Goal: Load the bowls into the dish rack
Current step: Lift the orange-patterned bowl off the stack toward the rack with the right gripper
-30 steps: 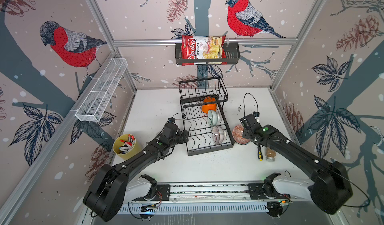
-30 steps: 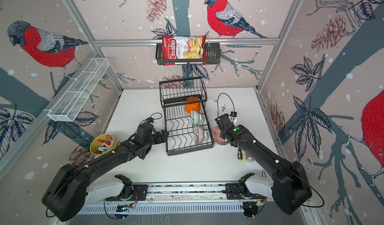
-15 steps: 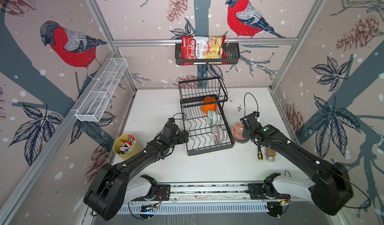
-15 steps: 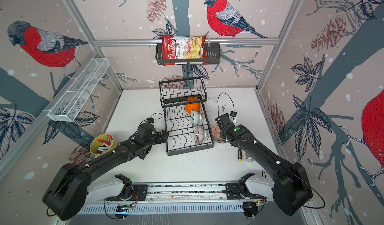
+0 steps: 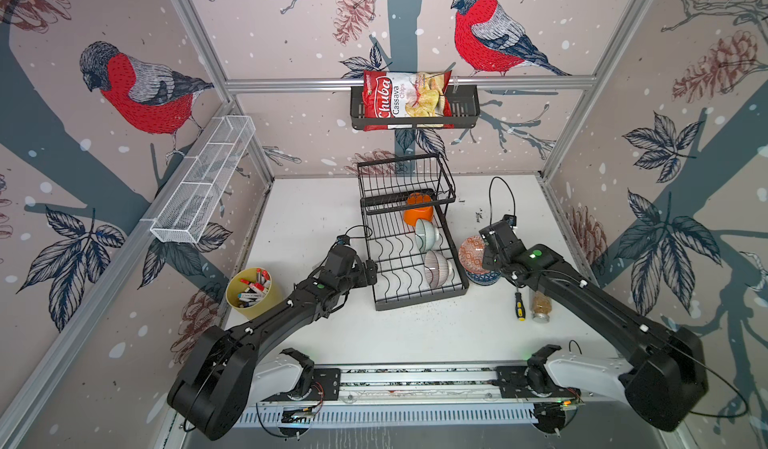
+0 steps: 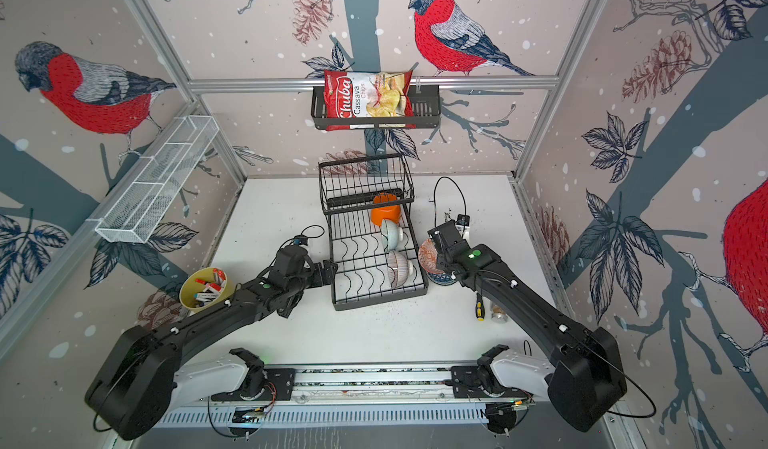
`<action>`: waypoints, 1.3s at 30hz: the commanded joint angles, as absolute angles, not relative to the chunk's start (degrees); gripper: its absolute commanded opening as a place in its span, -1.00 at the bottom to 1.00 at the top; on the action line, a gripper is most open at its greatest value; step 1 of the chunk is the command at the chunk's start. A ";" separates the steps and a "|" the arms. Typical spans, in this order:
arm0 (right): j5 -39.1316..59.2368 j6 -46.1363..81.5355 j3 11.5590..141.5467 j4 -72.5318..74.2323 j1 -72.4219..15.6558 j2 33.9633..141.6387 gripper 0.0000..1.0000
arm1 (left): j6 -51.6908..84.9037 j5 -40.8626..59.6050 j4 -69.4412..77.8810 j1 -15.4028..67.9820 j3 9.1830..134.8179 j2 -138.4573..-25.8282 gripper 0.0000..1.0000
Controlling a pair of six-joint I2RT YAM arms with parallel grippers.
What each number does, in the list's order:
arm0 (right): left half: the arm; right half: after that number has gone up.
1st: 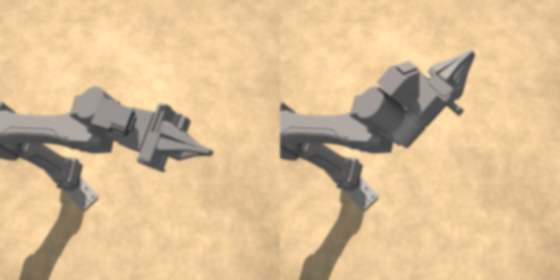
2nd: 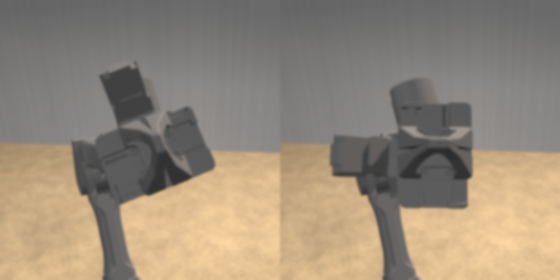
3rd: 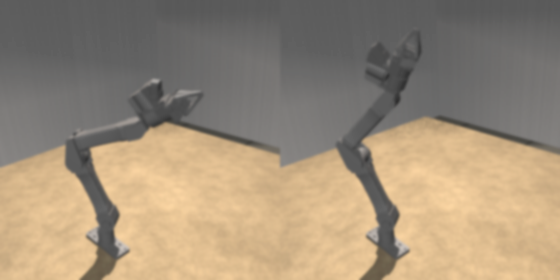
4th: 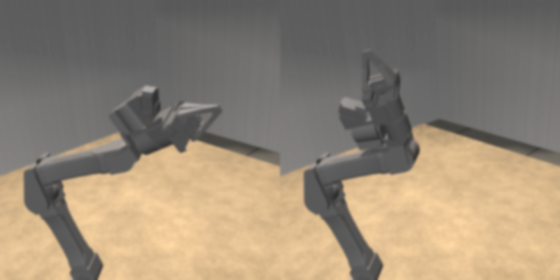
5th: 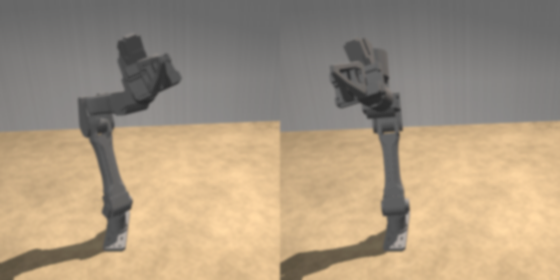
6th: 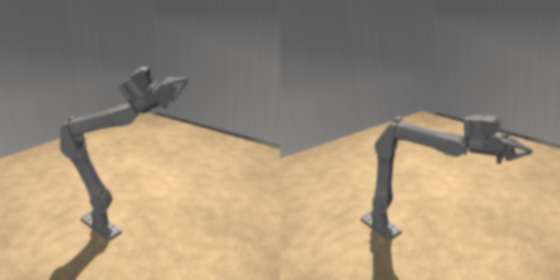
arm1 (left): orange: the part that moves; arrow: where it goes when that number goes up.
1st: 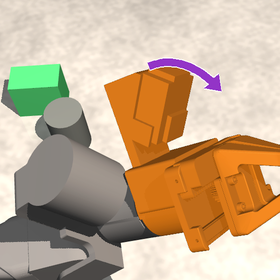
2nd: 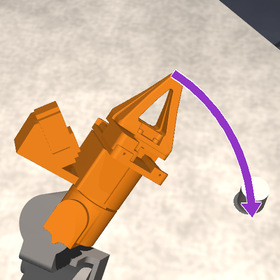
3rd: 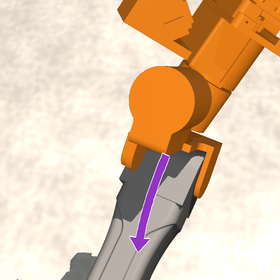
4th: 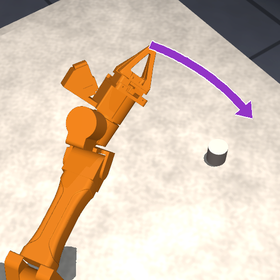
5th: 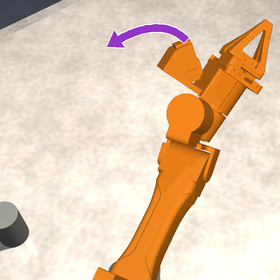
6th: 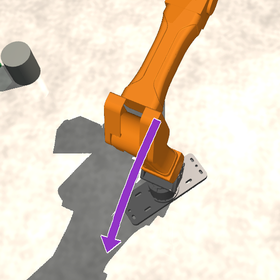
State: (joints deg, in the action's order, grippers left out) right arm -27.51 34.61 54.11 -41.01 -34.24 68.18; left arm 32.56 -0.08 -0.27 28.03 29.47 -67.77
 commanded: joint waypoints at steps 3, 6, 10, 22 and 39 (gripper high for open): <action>-32.12 35.16 57.70 -42.99 -36.74 68.87 -1.00 | 31.84 -0.52 1.45 28.04 29.82 -67.23 0.85; -34.71 35.75 59.85 -44.51 -38.92 69.88 -1.00 | 31.99 -0.70 1.25 28.01 29.82 -66.93 0.85; -37.86 36.40 62.47 -45.79 -42.26 71.52 -1.00 | 32.01 -0.93 1.19 28.04 29.71 -66.21 0.85; -45.26 36.93 68.07 -45.96 -52.24 75.44 -1.00 | 32.00 -0.18 5.84 27.99 25.33 -56.25 0.86; -49.09 31.96 76.38 -42.09 -60.99 87.26 -1.00 | 32.26 4.66 10.38 27.92 21.22 -46.92 0.90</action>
